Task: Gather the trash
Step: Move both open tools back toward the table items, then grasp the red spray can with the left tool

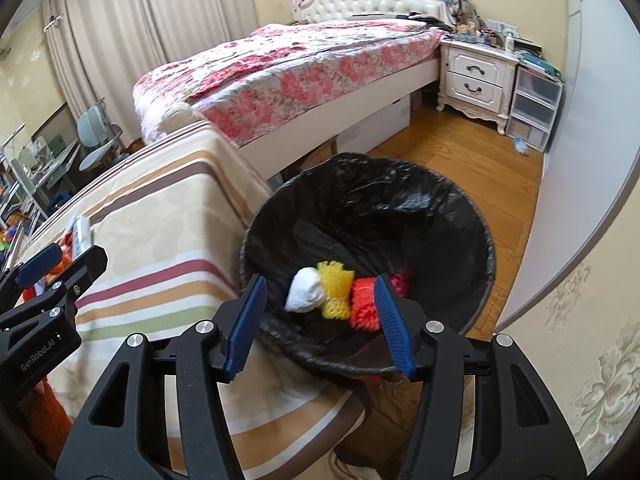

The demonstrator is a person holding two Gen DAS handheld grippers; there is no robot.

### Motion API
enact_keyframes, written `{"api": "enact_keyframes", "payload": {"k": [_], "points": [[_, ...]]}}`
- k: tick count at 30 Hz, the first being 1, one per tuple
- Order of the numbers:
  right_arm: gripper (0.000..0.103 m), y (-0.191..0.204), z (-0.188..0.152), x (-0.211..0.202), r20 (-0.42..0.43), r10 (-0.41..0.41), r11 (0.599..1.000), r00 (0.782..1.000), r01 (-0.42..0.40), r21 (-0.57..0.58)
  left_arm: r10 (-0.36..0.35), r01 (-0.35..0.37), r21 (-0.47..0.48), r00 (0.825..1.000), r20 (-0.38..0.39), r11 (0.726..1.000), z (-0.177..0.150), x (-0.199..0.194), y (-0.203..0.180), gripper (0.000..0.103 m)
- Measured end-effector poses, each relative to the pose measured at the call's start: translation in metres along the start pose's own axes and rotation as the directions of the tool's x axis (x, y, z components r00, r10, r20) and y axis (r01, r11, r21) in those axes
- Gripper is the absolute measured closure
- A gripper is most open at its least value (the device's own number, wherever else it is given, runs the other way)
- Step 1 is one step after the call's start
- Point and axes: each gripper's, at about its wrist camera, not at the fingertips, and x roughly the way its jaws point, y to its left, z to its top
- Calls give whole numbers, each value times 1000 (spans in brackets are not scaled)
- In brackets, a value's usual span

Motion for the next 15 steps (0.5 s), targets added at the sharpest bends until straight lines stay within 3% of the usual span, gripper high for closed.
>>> {"api": "enact_keyframes", "payload": {"k": [12,15], "points": [[48,74,-23,2,-54,99,986,994,-105,-126,100,-104,-96,994,-43,990,-40,-15,70,26],[48,90,-26,4,-63,109,982,992,-118,-147,105,-111,-99,992,-64,989,-45,-12,78,36]]}}
